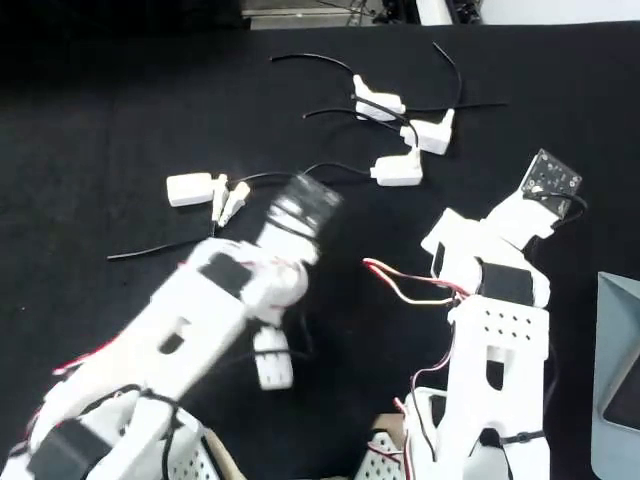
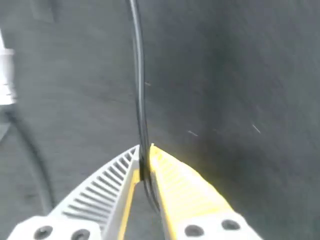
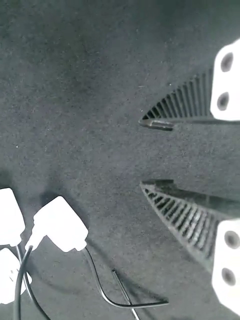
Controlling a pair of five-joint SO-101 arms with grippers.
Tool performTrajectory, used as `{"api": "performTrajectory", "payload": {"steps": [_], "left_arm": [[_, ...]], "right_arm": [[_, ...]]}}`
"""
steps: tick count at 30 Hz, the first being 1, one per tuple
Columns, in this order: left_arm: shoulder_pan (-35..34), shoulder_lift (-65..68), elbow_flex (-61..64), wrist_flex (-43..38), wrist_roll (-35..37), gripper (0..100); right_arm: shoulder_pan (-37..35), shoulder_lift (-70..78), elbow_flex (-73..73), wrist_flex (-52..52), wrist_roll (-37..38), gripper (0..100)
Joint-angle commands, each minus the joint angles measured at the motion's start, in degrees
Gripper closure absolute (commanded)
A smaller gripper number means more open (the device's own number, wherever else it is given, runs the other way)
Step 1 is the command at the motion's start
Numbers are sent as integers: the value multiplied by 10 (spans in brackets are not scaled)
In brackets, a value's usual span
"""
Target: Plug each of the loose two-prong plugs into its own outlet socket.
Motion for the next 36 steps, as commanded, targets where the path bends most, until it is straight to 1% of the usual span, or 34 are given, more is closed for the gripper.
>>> {"api": "performTrajectory", "payload": {"steps": [1,4,5,9,10,13,17,18,20,26,28,30,33,36], "left_arm": [[-109,-66,-13,2,33,971],[-174,-71,-7,4,52,959],[-195,-70,-5,6,61,937],[-269,-76,26,4,83,765],[-289,-76,31,4,87,737],[-336,-76,38,6,72,733],[-371,-76,37,7,17,731],[-372,-76,35,11,-3,729],[-367,-76,19,28,-69,728],[-323,-76,-21,98,-357,728],[-319,-76,-25,98,-430,728],[-315,-76,-26,98,-489,727],[-314,-76,-22,98,-569,691],[-305,-76,-22,98,-596,682]], "right_arm": [[4,-13,-1,-10,-2,835],[4,-13,-1,-10,-2,835],[4,-13,-1,-10,-2,835],[4,-13,0,-10,-2,835],[4,-13,0,-10,-2,835],[4,-10,0,-10,-2,835],[4,-10,0,-10,-2,835],[4,-10,0,-10,-2,835],[4,-10,0,-10,-2,835],[4,-10,0,-10,-2,835],[2,-10,0,-10,-2,835],[-10,-9,0,-10,-2,835],[-25,-12,11,-15,-1,835],[-30,-12,27,-40,-1,835]]}}
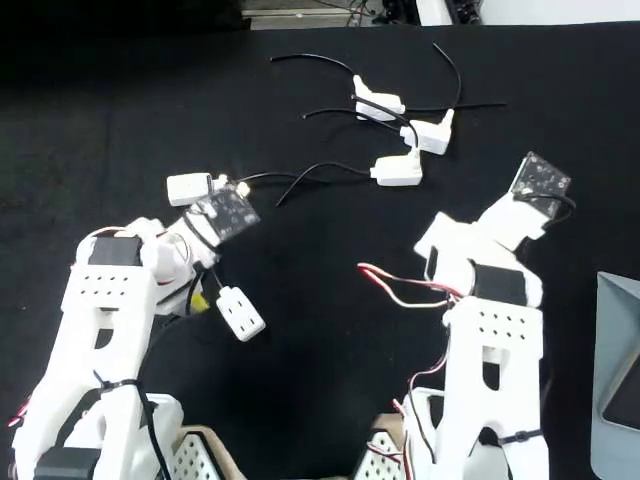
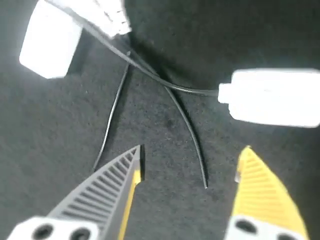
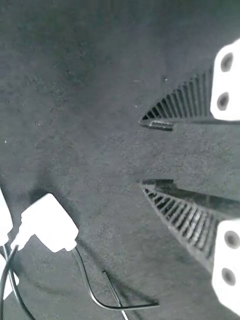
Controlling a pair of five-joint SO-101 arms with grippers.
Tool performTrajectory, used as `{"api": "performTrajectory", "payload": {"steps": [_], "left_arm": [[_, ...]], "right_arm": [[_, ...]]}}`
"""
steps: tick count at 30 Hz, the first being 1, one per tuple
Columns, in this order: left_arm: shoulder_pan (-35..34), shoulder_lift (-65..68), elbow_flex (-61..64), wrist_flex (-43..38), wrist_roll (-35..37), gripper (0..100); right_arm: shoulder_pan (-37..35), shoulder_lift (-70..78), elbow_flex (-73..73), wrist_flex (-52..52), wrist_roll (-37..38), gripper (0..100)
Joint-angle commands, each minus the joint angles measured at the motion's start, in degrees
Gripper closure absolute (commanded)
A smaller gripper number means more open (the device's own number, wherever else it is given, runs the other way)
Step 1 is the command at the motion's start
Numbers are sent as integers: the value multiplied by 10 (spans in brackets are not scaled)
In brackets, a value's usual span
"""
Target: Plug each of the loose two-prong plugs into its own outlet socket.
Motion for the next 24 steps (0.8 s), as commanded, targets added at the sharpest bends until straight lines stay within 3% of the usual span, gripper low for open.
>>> {"api": "performTrajectory", "payload": {"steps": [1,11,24], "left_arm": [[29,-17,-32,3,-53,683],[138,-16,77,-113,-55,683],[121,-10,85,-110,-136,683]], "right_arm": [[-13,-12,14,-43,-1,835],[-12,-13,22,-60,-1,835],[-11,-13,23,-60,22,835]]}}
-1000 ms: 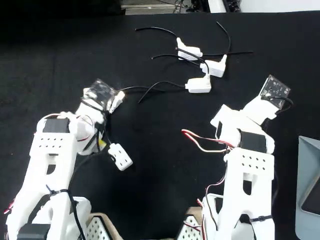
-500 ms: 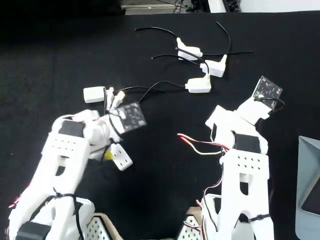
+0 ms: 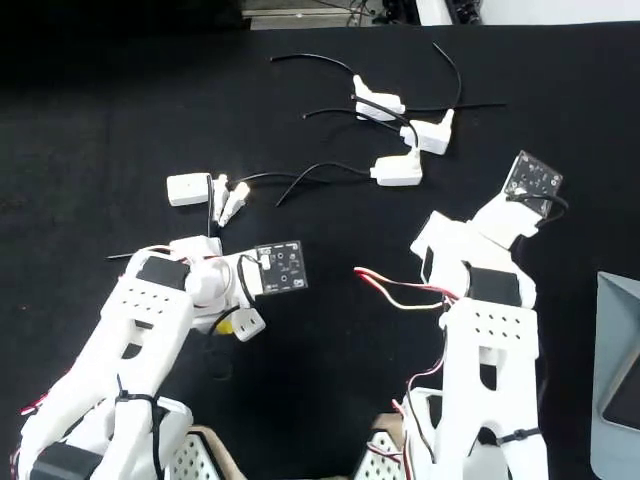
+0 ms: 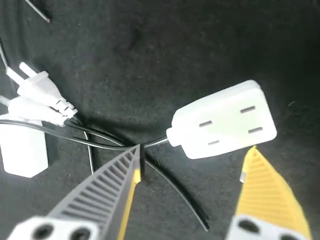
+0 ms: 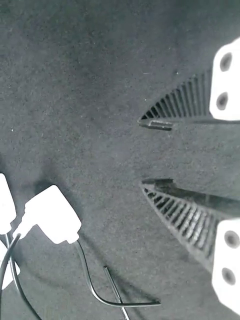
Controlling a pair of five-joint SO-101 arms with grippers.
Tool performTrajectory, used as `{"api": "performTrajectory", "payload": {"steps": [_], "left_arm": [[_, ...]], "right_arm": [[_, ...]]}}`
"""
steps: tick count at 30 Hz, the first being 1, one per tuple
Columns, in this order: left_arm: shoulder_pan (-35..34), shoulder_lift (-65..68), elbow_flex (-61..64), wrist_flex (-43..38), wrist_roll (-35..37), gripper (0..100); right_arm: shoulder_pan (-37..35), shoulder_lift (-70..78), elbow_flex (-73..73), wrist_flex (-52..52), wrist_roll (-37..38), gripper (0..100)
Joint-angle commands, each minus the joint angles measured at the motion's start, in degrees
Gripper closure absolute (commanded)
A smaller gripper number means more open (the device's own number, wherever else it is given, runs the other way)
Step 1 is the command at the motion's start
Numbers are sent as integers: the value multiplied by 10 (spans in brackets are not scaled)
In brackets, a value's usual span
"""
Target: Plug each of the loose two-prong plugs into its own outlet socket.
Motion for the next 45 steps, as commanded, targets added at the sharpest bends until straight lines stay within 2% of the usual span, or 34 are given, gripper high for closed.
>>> {"api": "performTrajectory", "payload": {"steps": [1,8,17,22,30,35,41,45], "left_arm": [[-13,-7,-7,-4,-24,683],[5,17,42,-88,-18,683],[69,48,40,-188,112,684],[93,55,40,-218,151,684],[94,57,51,-233,164,684],[111,109,50,-234,164,684],[118,180,50,-310,165,777],[119,182,50,-302,165,843]], "right_arm": [[-3,-13,-2,-10,7,835],[-3,-13,-2,-9,7,835],[-3,-13,-2,-9,7,835],[-3,-13,-2,-9,7,835],[-3,-13,-1,-9,7,835],[-2,-13,4,-9,7,835],[-2,-14,4,-9,7,835],[-2,-14,4,-9,8,835]]}}
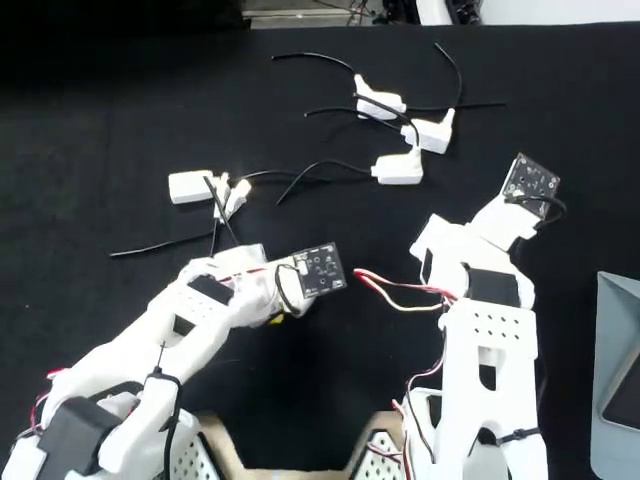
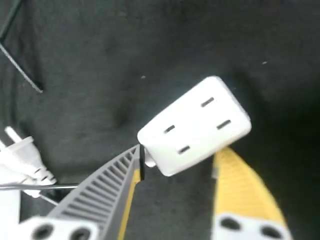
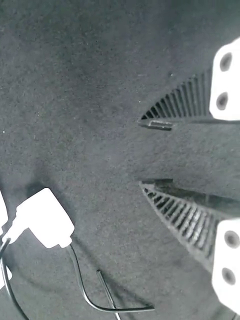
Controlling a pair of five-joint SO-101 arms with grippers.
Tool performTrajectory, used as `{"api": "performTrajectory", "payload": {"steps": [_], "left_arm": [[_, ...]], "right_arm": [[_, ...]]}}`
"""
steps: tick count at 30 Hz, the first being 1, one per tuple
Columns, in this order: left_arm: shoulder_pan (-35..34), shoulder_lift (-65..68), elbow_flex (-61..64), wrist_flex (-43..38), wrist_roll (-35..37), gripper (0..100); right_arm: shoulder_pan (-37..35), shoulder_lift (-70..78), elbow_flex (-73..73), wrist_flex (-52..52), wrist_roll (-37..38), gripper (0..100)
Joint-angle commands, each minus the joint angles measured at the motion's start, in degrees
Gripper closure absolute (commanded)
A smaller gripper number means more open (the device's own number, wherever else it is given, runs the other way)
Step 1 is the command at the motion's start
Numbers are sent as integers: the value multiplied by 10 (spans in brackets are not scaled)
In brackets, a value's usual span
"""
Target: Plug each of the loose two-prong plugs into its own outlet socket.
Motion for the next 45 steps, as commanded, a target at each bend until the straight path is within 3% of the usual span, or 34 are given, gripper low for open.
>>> {"api": "performTrajectory", "payload": {"steps": [1,10,19,21,24,27,35,45], "left_arm": [[4,8,-4,-18,4,857],[4,-43,-4,67,6,965],[3,-277,-2,239,137,964],[3,-314,2,253,149,945],[2,-331,8,276,154,789],[2,-326,10,280,163,666],[53,-253,-46,270,58,671],[76,-25,-221,269,18,672]], "right_arm": [[-2,-14,-5,-9,7,835],[-2,-14,-7,-9,7,835],[-2,-14,-6,-9,7,835],[-2,-14,-6,-9,7,835],[-2,-14,-6,-9,7,835],[-2,-14,-6,-9,7,835],[-2,-14,-6,-9,7,835],[45,-14,-17,-9,7,835]]}}
